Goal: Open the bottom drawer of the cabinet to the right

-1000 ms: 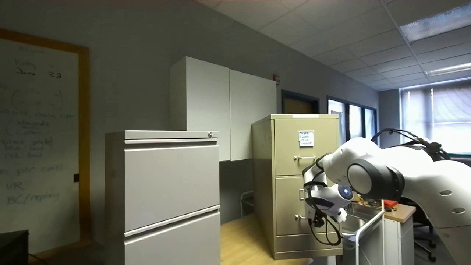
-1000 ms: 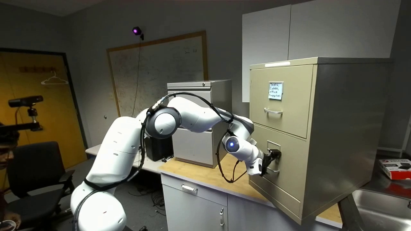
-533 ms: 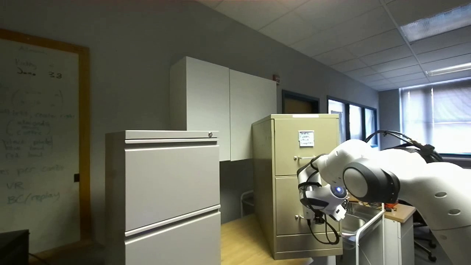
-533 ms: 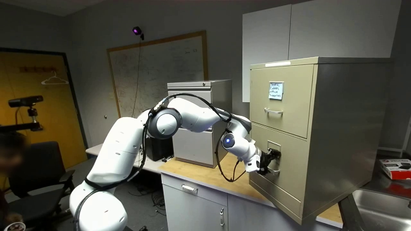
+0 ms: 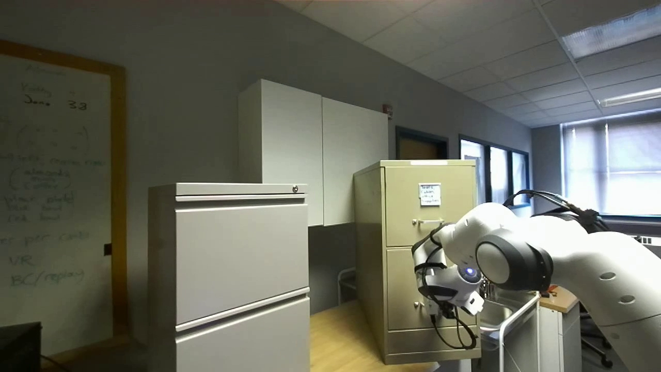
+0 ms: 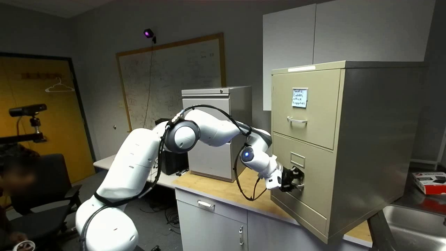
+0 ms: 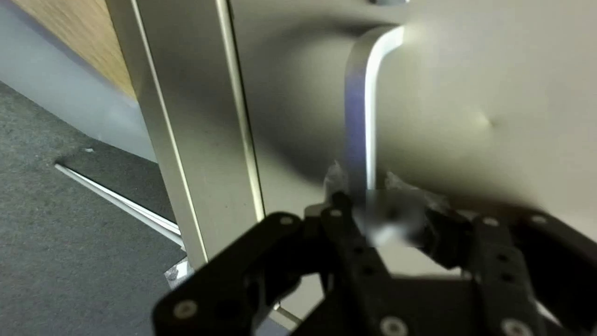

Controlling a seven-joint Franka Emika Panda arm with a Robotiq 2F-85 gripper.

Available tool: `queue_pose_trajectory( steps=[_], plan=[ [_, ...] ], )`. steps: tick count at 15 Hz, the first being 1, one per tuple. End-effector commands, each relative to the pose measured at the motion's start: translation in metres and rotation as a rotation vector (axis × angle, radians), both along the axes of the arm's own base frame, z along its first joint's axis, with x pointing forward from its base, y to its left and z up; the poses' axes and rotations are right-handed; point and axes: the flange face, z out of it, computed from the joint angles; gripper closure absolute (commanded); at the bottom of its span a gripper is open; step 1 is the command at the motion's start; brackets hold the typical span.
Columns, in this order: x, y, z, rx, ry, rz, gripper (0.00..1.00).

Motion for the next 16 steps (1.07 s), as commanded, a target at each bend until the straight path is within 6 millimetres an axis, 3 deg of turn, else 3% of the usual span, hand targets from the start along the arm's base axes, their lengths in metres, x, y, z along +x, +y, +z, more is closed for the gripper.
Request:
queue_pose_trajectory(
  steps=[1,6,9,11,12,16],
  plan=[
    [0.036,-0.011,-0.007,-0.023,-0.041,0.044,0.88],
    [0.037,-0.006,-0.009,-0.071,0.011,0.068,0.9],
    [0.011,-0.007,-0.023,-0.048,0.102,0.188,0.92],
    [-0.002,-0.023,-0.038,0.021,0.123,0.274,1.0],
    [-0.01,-0.03,-0.037,0.048,0.123,0.299,0.95],
    [-0.044,-0.049,-0.03,0.237,0.119,0.363,0.96]
  ],
)
